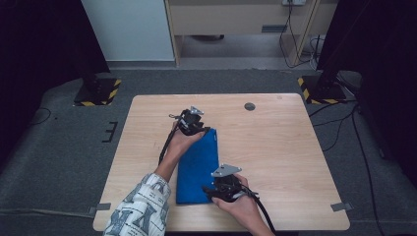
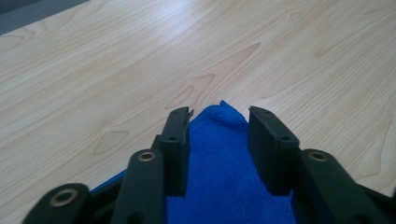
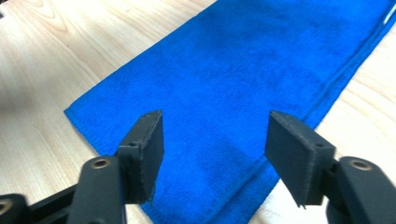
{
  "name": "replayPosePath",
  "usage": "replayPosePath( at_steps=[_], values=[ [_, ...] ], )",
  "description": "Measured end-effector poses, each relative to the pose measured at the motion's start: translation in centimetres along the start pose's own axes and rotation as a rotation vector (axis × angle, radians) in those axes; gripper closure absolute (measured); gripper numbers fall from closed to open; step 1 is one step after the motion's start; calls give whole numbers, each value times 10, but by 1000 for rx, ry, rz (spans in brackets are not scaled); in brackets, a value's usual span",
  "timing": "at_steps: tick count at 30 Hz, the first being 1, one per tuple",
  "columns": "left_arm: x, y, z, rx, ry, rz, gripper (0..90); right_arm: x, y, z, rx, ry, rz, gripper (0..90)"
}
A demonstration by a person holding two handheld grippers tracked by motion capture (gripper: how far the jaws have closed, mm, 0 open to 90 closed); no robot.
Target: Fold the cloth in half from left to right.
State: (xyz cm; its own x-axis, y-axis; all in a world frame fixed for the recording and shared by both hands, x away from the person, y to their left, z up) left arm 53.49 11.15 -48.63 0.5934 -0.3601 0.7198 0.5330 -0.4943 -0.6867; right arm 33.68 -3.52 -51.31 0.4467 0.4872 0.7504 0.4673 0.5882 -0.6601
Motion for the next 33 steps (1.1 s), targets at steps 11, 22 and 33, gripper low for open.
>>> replayPosePath(
  at_steps=[11,22,33],
  values=[
    [-8,-16,6,2,21,2,441,8,6,-17,-32,6,-15,242],
    [-16,-23,7,6,29,-12,302,15,21,-38,-56,2,-7,182],
    [-20,-34,6,40,37,4,153,27,22,-59,-62,-1,10,121]
  ],
)
Point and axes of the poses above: each handheld gripper's, and its own axes: y roughly forward along the jaws, x roughly out of its top, z roughly to its left, the point moved 2 cm from there along y, roughly forward along the jaws, and after that the axes turned 5 degrees about -y, right-handed, at the moved point
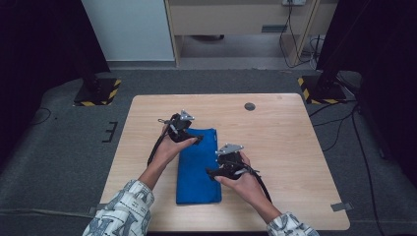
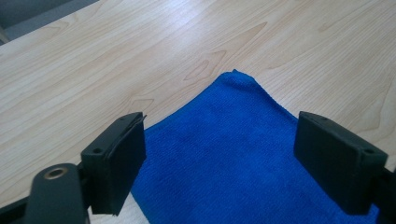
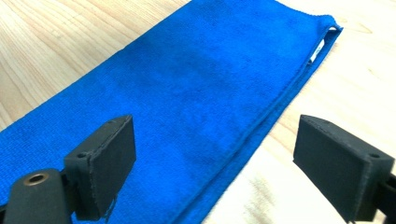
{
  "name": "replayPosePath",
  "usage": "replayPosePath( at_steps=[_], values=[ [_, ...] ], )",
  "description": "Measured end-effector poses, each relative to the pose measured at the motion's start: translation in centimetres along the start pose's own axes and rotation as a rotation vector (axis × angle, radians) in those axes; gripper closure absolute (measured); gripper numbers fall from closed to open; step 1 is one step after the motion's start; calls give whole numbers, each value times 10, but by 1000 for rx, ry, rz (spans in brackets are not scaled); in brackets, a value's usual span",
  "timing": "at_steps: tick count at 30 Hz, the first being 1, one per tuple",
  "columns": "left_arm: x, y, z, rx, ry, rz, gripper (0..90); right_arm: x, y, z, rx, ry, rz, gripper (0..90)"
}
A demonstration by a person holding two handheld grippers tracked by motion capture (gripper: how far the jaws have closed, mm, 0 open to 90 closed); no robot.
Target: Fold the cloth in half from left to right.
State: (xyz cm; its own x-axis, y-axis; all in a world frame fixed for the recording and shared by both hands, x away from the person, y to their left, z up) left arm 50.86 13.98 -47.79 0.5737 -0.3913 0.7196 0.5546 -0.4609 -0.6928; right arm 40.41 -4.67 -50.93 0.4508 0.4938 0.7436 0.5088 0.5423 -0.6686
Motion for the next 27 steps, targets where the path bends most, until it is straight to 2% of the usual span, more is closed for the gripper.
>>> replayPosePath(
  at_steps=[5,9,17,23,27],
  values=[
    [-2,-10,-3,18,23,3,129,5,1,-7,15,-15,16,85],
    [-3,-17,-1,16,20,-6,117,9,0,-9,16,-19,12,81],
    [-6,-26,7,-15,6,-27,87,16,3,-16,-10,-20,3,123],
    [-7,-28,10,-14,25,-28,85,23,6,-27,-30,-2,-4,160],
    [-9,-28,13,-14,19,-33,85,28,7,-35,-47,9,-10,172]
  ],
)
Point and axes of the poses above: each handheld gripper's, and its own axes: y roughly forward along the jaws, x roughly out of its top, z roughly to its left, the point moved 2 cm from there along y, roughly forward along the jaws, and after that the axes turned 5 degrees about -y, right-handed, at the moved point
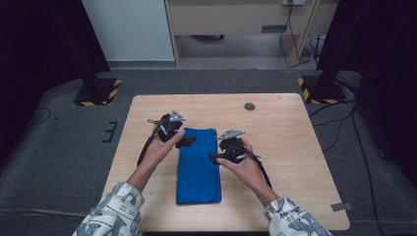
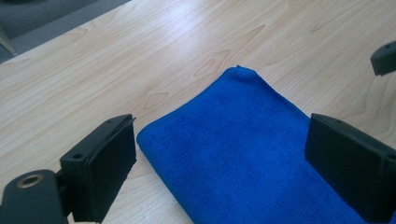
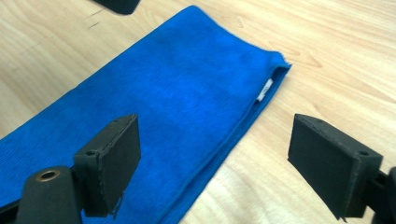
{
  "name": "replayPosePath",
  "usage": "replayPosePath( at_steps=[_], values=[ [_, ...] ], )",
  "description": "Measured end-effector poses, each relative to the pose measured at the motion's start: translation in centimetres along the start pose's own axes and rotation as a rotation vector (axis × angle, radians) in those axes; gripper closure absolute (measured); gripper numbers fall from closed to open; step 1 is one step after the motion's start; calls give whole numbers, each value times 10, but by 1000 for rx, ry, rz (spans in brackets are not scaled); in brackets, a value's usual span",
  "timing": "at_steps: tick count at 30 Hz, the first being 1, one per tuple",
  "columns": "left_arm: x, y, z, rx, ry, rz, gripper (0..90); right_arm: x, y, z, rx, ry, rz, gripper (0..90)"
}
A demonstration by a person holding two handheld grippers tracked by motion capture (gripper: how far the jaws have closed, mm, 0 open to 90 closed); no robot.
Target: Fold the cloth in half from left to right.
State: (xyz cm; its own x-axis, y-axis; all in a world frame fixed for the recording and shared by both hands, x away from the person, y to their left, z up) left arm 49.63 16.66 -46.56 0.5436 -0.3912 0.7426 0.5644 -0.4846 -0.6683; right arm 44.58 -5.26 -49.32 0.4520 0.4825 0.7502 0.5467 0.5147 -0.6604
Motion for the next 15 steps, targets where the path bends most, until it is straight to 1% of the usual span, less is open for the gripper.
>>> replayPosePath(
  at_steps=[2,4,6,11,13,15],
  values=[
    [-2,1,3,5,-10,-4,85,2,1,-4,-6,-1,3,179],
    [-5,4,6,8,-13,11,85,5,2,-8,-14,2,2,192],
    [-7,6,8,11,-18,15,87,9,3,-11,-12,9,7,210],
    [-11,6,16,10,-36,-8,88,18,10,-19,-30,-9,7,263],
    [-13,7,19,14,-41,-9,90,21,13,-22,-36,-16,19,285],
    [-14,7,23,15,-47,-13,94,24,17,-25,-30,-18,27,300]
  ],
)
Point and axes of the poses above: each handheld gripper's, and its own axes: y roughly forward along the jaws, x roughly out of its top, z roughly to its left, the point moved 2 cm from there along y, roughly forward along the jaws, and after that the axes turned 5 degrees about -y, right-handed, at the moved point
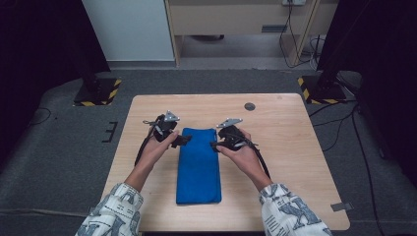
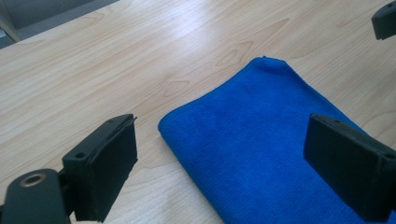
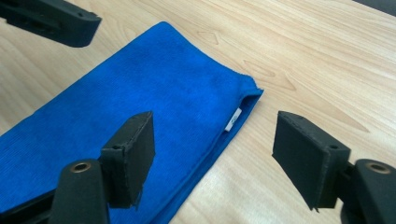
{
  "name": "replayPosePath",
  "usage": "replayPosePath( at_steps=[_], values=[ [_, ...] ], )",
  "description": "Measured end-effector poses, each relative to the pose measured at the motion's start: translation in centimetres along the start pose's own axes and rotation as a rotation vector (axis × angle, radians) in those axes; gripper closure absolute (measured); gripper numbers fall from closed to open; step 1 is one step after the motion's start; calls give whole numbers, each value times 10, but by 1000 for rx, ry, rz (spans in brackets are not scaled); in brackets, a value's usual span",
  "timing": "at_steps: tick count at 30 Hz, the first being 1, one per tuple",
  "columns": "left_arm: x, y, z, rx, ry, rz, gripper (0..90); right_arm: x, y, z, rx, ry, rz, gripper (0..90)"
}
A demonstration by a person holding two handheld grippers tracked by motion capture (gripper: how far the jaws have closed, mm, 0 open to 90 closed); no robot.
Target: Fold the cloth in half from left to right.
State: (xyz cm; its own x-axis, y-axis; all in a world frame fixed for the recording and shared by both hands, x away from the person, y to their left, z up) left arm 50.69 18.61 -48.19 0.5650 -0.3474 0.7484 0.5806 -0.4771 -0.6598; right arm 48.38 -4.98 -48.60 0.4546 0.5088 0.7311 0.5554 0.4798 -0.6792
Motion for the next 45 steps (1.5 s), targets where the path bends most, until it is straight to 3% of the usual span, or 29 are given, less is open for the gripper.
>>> replayPosePath(
  at_steps=[22,33,37,41,45],
  values=[
    [-1,2,27,11,-64,-17,180,23,35,-22,14,32,33,435],
    [-2,8,29,-6,-67,-21,227,33,45,-28,16,40,56,496],
    [-2,8,29,-15,-67,-28,241,35,47,-28,22,39,41,531],
    [1,9,29,-13,-57,7,252,36,49,-29,29,46,35,557],
    [6,11,30,-5,-61,7,255,36,52,-33,23,45,30,599]
  ],
)
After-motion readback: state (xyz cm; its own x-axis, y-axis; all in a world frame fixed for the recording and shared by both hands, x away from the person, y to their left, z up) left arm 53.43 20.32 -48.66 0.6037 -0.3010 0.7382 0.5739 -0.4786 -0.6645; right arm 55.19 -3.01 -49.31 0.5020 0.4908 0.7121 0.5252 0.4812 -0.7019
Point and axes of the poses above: each handheld gripper's, and its own axes: y roughly forward along the jaws, x roughly out of its top, z roughly to its left, the point moved 2 cm from there along y, roughly forward along the jaws, and after that the axes turned 5 degrees about -y, right-handed, at the moved point
